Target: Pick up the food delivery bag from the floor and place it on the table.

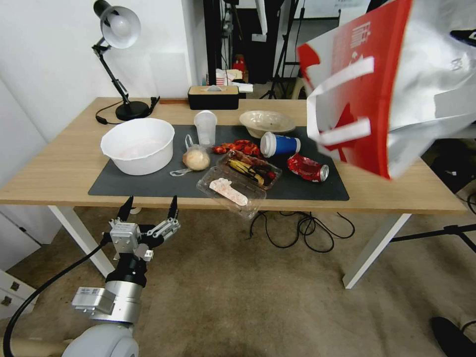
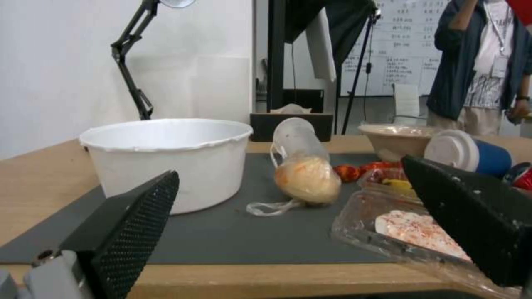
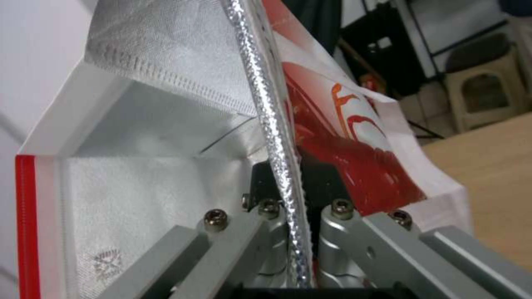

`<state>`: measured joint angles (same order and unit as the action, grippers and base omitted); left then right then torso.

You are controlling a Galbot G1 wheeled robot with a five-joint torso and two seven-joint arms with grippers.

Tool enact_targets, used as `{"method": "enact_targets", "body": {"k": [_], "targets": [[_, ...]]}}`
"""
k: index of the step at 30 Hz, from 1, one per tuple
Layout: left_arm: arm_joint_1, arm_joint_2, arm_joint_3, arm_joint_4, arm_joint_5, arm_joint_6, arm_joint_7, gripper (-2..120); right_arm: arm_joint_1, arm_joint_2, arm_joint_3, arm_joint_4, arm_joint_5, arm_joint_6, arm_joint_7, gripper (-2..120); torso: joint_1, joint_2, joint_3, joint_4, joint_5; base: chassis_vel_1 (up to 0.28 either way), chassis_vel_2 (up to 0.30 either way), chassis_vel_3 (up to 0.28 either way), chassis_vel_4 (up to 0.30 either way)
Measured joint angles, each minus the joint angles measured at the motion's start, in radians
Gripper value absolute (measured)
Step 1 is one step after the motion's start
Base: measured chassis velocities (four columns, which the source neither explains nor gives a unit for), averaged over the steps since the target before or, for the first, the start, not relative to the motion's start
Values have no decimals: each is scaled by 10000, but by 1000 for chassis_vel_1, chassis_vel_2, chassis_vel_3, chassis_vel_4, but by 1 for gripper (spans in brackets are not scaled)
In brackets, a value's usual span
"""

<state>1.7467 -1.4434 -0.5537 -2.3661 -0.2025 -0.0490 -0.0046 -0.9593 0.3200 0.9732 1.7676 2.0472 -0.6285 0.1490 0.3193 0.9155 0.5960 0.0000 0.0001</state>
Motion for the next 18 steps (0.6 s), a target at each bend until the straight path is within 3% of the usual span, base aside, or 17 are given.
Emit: {"method": "enact_targets", "body": {"k": [18], "targets": [[156,-7,101,-16,188,-78,27,100,44,373,-538,-1315,1180,-858,2298,0,0,0,0,-2,1,0,0,0,0]]}}
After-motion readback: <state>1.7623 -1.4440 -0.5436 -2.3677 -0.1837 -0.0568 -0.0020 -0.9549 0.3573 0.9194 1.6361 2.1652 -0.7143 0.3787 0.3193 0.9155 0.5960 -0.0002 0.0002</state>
